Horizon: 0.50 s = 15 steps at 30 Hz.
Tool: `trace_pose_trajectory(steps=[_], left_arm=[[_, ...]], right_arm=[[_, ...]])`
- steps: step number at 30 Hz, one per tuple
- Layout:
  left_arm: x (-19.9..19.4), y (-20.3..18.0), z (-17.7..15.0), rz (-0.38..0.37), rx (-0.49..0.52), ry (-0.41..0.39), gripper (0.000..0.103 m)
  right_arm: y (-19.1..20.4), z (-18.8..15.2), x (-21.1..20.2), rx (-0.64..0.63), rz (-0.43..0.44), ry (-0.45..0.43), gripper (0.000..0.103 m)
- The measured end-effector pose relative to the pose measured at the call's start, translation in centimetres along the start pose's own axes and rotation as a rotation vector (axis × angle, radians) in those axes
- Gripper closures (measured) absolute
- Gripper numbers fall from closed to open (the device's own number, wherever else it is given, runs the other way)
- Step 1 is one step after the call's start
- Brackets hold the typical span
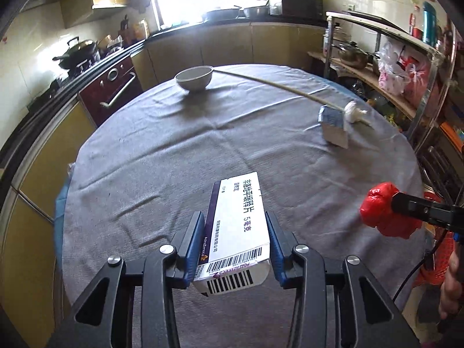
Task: Collect trash
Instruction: 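Carry the white box and red bag to the red basket and release both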
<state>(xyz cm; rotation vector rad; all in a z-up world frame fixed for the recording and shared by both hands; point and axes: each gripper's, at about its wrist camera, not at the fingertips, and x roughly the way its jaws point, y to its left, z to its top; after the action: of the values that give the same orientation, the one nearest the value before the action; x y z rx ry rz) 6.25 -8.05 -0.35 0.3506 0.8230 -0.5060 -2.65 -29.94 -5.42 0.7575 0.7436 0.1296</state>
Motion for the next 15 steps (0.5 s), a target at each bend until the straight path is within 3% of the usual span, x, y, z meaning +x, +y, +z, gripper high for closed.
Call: trace_pose_trajectory(steps=[15], left_arm=[[-2.7,-7.4,1.0,0.014,0.147,-0.063,0.06]], right_arm=[[-2.9,-0.9,-6.0,0.05,0.01,-0.084,0.057]])
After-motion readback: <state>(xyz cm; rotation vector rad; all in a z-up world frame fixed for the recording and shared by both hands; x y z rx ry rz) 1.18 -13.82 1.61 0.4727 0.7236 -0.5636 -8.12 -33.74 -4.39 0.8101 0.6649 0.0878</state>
